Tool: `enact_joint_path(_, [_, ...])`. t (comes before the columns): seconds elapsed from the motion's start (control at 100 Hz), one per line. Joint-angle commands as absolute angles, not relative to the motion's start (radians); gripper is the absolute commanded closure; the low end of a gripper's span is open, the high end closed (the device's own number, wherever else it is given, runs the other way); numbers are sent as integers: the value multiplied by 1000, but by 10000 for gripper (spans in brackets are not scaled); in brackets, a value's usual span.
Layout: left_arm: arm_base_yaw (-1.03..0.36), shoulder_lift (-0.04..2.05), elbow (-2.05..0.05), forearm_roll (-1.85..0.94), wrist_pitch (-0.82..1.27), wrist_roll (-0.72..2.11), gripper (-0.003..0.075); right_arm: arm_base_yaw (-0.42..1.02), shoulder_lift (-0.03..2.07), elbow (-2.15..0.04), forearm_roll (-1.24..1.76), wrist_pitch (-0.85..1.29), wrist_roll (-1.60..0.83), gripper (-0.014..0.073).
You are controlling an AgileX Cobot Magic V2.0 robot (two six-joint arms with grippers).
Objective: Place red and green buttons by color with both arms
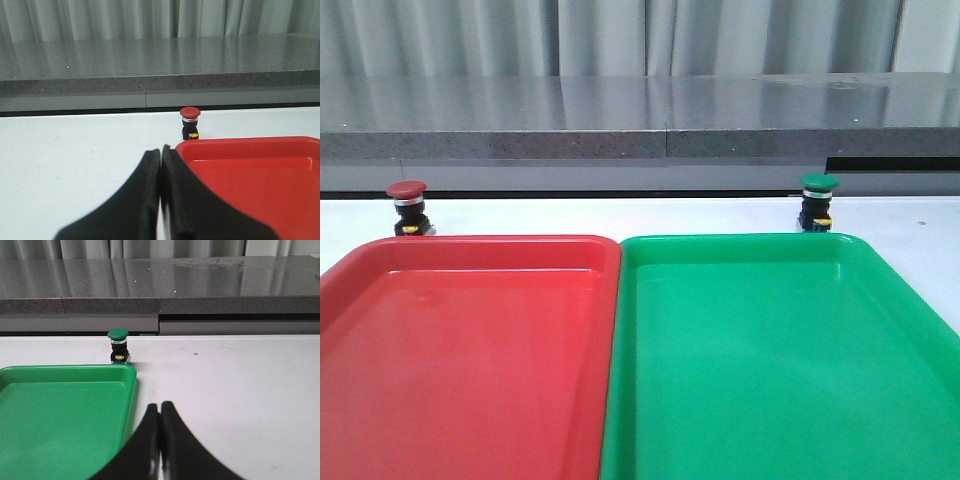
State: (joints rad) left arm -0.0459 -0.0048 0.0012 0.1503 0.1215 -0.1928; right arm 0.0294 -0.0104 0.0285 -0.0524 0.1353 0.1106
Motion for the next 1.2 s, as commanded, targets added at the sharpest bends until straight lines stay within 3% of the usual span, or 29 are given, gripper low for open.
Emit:
enact_joint_path(0.0, [-44, -38, 25, 152, 41, -201, 739, 23, -30, 13, -64, 47, 101, 662])
enact_joint_path(0.37, [-44, -33, 4, 111, 26, -201, 739, 23, -30, 13, -64, 47, 101, 662])
enact_joint_path(0.56, [-44, 68, -80, 86, 36, -201, 739, 23, -30, 13, -64, 47, 101, 662])
enact_joint_path(1.19, [-44, 979, -774, 79, 140, -201, 739, 23, -30, 13, -64, 47, 101, 662])
